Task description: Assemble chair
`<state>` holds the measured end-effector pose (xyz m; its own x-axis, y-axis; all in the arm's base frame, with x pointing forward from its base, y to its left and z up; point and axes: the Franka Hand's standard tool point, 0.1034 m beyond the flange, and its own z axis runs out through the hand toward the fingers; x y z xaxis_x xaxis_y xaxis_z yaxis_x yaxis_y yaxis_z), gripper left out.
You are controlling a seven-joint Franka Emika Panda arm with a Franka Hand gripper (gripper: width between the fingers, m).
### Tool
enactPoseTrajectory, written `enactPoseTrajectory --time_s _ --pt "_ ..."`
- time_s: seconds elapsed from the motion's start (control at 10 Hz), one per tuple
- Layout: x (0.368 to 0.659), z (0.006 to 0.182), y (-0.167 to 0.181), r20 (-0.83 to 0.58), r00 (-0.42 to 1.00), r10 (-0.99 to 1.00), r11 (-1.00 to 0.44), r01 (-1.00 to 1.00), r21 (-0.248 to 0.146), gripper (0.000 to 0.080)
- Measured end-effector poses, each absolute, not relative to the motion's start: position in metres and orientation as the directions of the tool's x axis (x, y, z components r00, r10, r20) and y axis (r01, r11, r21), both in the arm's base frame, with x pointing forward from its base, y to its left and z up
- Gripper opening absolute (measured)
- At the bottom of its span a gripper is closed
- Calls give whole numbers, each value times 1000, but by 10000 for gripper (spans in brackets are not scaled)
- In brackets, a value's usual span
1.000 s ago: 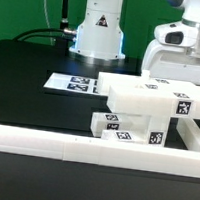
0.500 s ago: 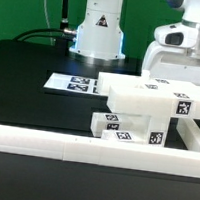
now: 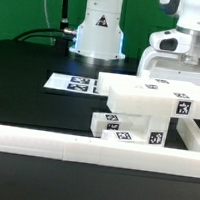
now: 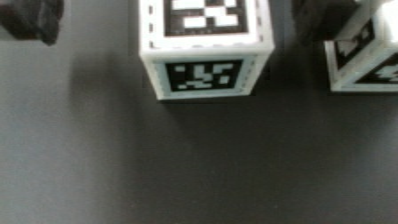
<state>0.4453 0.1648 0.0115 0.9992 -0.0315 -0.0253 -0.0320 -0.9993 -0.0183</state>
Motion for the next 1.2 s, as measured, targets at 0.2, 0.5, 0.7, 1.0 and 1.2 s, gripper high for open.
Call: enactPoseTrajectory --time_s 0.2,0.5,0.7,1.0,1.2 --pt "445 11 164 -27 999 -32 -999 -32 -17 653" --pt "445 9 162 -29 999 -36 -999 -36 -16 514" --pt "445 9 162 -29 999 -36 -999 -36 -16 284" --pt "446 9 160 -28 999 -39 -999 -39 -16 284" --pt "449 18 155 -28 999 -33 -999 -33 -21 284"
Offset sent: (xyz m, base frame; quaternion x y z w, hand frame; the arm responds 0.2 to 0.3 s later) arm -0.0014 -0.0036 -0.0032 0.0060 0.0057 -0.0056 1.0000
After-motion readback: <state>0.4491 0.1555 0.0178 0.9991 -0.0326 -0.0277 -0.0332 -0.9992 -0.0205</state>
